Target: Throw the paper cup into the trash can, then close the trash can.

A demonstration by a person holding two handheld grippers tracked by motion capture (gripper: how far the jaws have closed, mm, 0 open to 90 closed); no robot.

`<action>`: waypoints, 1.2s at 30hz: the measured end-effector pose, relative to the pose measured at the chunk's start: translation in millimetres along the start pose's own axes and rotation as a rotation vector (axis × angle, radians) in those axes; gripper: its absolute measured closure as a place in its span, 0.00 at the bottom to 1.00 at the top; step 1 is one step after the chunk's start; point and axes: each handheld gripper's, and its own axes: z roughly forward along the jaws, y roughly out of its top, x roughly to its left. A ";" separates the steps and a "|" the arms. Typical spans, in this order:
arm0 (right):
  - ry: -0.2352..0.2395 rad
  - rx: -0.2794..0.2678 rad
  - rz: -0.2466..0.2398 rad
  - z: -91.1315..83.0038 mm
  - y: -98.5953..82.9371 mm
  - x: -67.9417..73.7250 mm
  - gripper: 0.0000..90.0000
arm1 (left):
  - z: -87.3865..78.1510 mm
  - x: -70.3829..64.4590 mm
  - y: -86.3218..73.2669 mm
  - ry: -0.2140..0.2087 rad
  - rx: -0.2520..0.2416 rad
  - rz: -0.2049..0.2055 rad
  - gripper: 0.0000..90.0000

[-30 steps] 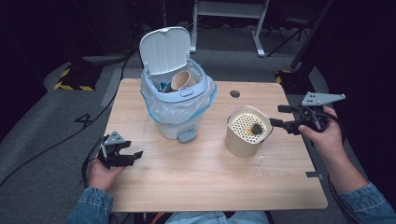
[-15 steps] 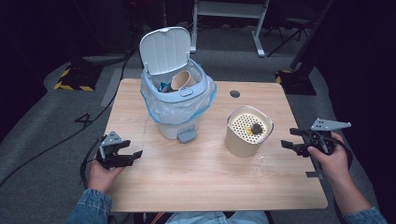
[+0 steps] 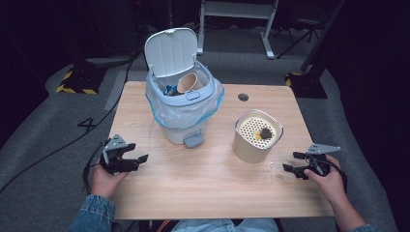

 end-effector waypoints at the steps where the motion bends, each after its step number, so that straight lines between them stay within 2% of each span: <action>1: -0.002 0.003 0.003 3.0 -2.6 0.3 0.23 | -0.6 0.0 0.7 -0.007 -0.006 -0.002 0.33; 3: -0.009 0.010 0.002 8.1 -7.2 1.3 0.22 | -2.5 -0.2 2.5 -0.014 -0.013 0.002 0.33; 4: -0.023 -0.001 -0.012 10.1 -8.8 2.2 0.21 | -3.2 -0.4 3.6 -0.019 -0.018 0.003 0.33; 9: -0.062 0.014 -0.055 12.2 -8.3 7.3 0.19 | -7.7 -2.2 12.0 -0.033 -0.041 0.010 0.33; 16: -0.077 0.017 -0.040 13.4 -7.7 9.9 0.18 | -18.2 -4.0 30.5 -0.050 -0.090 0.023 0.33; 20: -0.076 0.016 -0.040 13.4 -7.7 9.7 0.18 | -29.6 -0.9 49.0 -0.055 -0.138 0.017 0.33; 23: -0.076 0.016 -0.040 13.4 -7.7 9.8 0.18 | -37.1 1.4 65.6 -0.060 -0.158 0.030 0.33; 26: -0.075 0.016 -0.040 13.4 -7.7 9.7 0.18 | -43.9 4.2 82.0 -0.039 -0.165 0.051 0.33; 32: -0.074 0.016 -0.040 13.4 -7.7 9.6 0.18 | -58.3 8.9 114.0 -0.029 -0.195 0.074 0.33; 36: -0.076 0.016 -0.039 13.2 -8.0 10.0 0.18 | -63.9 10.8 137.7 0.002 -0.210 0.090 0.33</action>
